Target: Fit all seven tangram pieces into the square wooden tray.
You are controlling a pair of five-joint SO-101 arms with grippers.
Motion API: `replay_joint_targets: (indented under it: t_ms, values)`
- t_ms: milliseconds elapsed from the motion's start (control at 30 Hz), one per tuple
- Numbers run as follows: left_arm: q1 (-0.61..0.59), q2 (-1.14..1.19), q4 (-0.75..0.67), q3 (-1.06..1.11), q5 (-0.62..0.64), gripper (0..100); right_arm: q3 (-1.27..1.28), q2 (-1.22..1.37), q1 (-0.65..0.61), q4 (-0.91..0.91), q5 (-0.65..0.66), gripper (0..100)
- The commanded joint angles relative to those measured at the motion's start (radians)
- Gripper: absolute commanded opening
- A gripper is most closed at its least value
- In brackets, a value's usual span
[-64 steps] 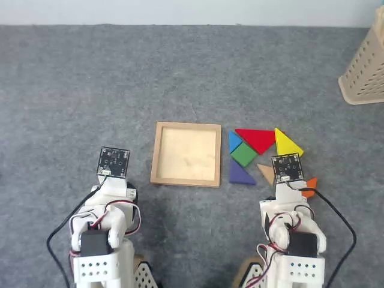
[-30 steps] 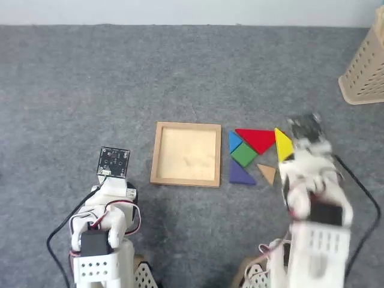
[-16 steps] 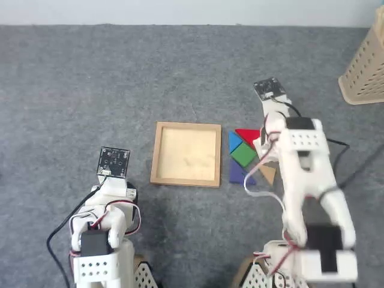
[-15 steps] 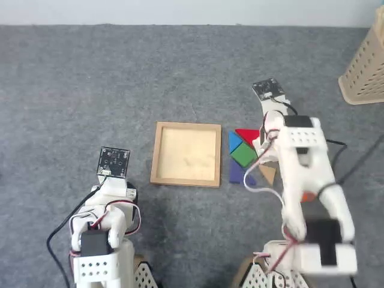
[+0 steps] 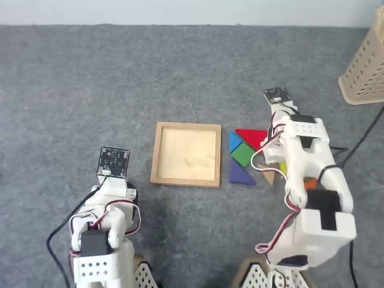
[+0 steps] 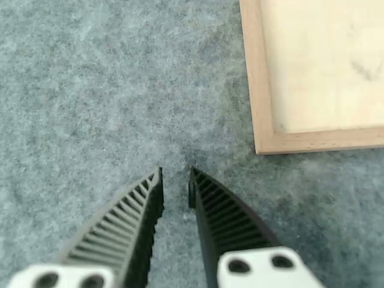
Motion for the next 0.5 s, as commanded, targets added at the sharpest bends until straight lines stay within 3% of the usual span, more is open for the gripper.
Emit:
replay_joint_targets:
  t_ms: [0, 233, 467]
  values:
    - [0.002, -0.021, 0.0, -0.01, 0.008, 7, -0.054, 0.033, 0.036, -0.041, -0.005, 30.4]
    - [0.002, -0.021, 0.0, -0.01, 0.008, 7, -0.055, 0.048, 0.041, -0.056, -0.009, 13.1]
    - [0.002, -0.021, 0.0, -0.01, 0.008, 7, -0.055, 0.044, 0.042, -0.056, -0.014, 7.3]
